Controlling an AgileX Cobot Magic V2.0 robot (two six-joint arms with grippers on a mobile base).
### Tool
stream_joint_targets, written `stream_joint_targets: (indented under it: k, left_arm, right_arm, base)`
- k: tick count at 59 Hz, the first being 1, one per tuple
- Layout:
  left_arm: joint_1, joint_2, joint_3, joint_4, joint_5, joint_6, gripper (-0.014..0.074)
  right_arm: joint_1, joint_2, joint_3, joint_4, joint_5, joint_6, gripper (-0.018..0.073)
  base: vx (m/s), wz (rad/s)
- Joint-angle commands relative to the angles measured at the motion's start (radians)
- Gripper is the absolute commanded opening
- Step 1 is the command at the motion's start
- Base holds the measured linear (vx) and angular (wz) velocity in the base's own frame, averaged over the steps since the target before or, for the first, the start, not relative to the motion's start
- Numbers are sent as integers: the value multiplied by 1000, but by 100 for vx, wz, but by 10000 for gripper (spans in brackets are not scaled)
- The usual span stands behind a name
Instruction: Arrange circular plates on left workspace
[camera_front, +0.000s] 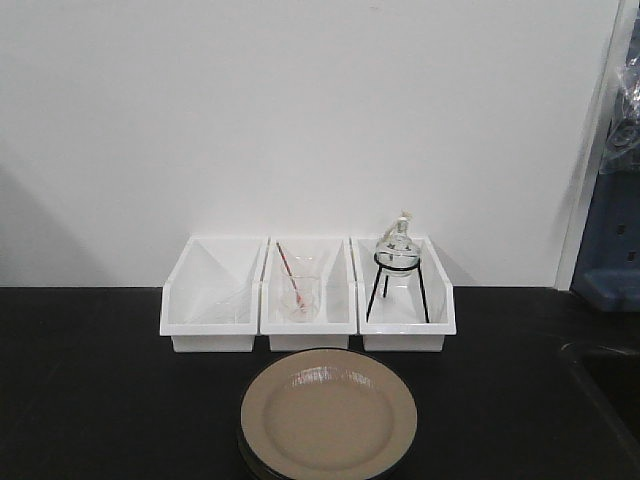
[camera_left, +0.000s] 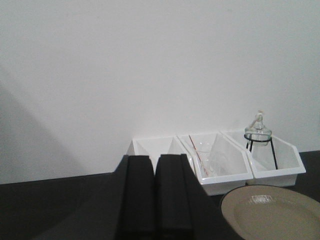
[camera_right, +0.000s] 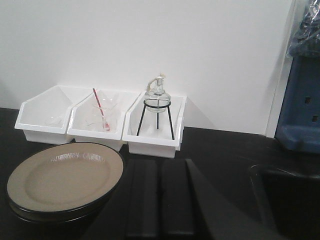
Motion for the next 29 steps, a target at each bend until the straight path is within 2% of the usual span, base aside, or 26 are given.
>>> stream_joint_targets:
  k: [1, 6, 9, 15, 22, 25, 29]
  left_arm:
    - [-35, -24, 41, -141, -52, 132, 0]
    - [-71, -76, 127, -225, -60, 240, 0]
    - [-84, -113, 176, -257, -67, 273, 0]
    - [-89, -181, 265, -270, -101, 271, 0]
    - [-89, -252, 346, -257, -168, 229, 0]
    - [-89, -281, 367, -227, -195, 171, 0]
    - [-89, -296, 380, -138, -229, 49, 0]
  right_arm:
    - [0, 11, -26, 17, -76, 1, -1]
    - [0, 11, -26, 17, -76, 1, -1]
    - [0, 11, -26, 17, -76, 1, -1]
    - [0, 11, -26, 17, -76, 1, -1]
    - [0, 11, -26, 17, -75, 1, -1]
    - [0, 11, -26, 17, -73, 1, -1]
    - [0, 11, -26, 17, -73, 1, -1]
  base:
    - [0, 0]
    - [0, 0]
    - [0, 0]
    - [0, 0]
    - [0, 0]
    - [0, 0]
    - [0, 0]
